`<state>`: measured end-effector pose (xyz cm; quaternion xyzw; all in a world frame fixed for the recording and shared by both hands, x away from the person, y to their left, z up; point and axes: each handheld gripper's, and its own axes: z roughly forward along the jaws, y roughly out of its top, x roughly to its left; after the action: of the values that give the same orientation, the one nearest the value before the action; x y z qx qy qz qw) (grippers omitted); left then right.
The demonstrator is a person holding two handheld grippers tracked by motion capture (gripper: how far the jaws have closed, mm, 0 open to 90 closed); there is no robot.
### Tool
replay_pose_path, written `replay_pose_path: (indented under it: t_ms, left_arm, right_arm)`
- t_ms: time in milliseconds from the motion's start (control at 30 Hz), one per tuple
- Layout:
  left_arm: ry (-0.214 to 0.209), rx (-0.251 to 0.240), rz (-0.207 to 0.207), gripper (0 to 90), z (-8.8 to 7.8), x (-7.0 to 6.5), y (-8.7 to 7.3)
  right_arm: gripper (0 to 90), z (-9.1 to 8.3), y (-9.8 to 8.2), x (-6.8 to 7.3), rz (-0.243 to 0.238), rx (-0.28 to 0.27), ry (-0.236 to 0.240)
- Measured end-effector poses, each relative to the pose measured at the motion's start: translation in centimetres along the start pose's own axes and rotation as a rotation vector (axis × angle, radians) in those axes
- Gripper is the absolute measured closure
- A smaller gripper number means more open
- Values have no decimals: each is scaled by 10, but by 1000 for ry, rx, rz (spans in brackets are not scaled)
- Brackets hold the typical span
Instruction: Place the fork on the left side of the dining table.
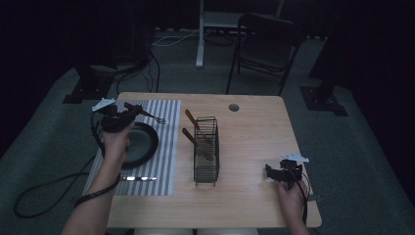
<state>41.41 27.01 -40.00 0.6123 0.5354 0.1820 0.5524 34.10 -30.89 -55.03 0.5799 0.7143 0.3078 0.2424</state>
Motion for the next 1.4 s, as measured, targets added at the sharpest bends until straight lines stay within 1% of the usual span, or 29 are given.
replay_pose_path:
  t_ms: [33, 133, 167, 200, 233, 267, 333, 500, 533, 600, 667, 733, 767, 833, 867, 900, 1100, 1200, 1233, 1300, 1333, 1367, 1400]
  left_arm:
    - [-2, 6, -1, 772, 3, 3, -1]
    - [9, 13, -12, 772, 10, 11, -1]
    - [25, 15, -13, 772, 13, 14, -1]
    - [25, 18, -14, 772, 14, 16, 0]
    - [17, 12, -26, 772, 16, 20, 0]
    - [25, 11, -35, 772, 17, 23, 1]
    - [20, 8, -52, 772, 20, 30, 2]
    - [46, 6, -52, 772, 26, 39, 6]
    - [44, 1, -61, 772, 27, 41, 6]
    - [54, 10, -70, 772, 31, 45, 6]
    - [60, 15, -87, 772, 35, 49, 5]
    - [70, 18, -93, 772, 39, 53, 4]
    - [70, 22, -93, 772, 40, 55, 4]
    - [88, 28, -87, 773, 43, 57, 4]
    - [79, 29, -98, 773, 44, 59, 4]
    - [80, 28, -104, 772, 46, 60, 3]
    - [90, 57, -92, 772, 58, 65, 5]
    - [86, 63, -107, 772, 64, 68, 6]
    - [77, 68, -109, 772, 66, 68, 6]
    - [86, 82, -87, 772, 70, 68, 6]
    - [78, 89, -90, 772, 72, 70, 6]
    - [88, 91, -90, 772, 73, 70, 5]
    - [88, 98, -86, 772, 75, 71, 6]
  right_arm:
    - [123, 0, 0, 0, 0, 0, 0]
    - [123, 0, 0, 0, 0, 0, 0]
    - [123, 0, 0, 0, 0, 0, 0]
    - [123, 0, 0, 0, 0, 0, 0]
    - [123, 0, 0, 0, 0, 0, 0]
    - [123, 0, 0, 0, 0, 0, 0]
    - [123, 0, 0, 0, 0, 0, 0]
    - [123, 0, 0, 0, 0, 0, 0]
    - [123, 0, 0, 0, 0, 0, 0]
    - [123, 0, 0, 0, 0, 0, 0]
    - [123, 0, 0, 0, -1, 0, 0]
    - [123, 0, 0, 0, 0, 0, 0]
    - [123, 0, 0, 0, 0, 0, 0]
    - [123, 0, 0, 0, 0, 0, 0]
    - [123, 0, 0, 0, 0, 0, 0]
    - [123, 0, 0, 0, 0, 0, 0]
    - [123, 0, 0, 0, 0, 0, 0]
    - [123, 0, 0, 0, 0, 0, 0]
    - [123, 0, 0, 0, 0, 0, 0]
    - [123, 0, 0, 0, 0, 0, 0]
    - [123, 0, 0, 0, 0, 0, 0]
    - [123, 0, 0, 0, 0, 0, 0]
    - [123, 0, 0, 0, 0, 0, 0]
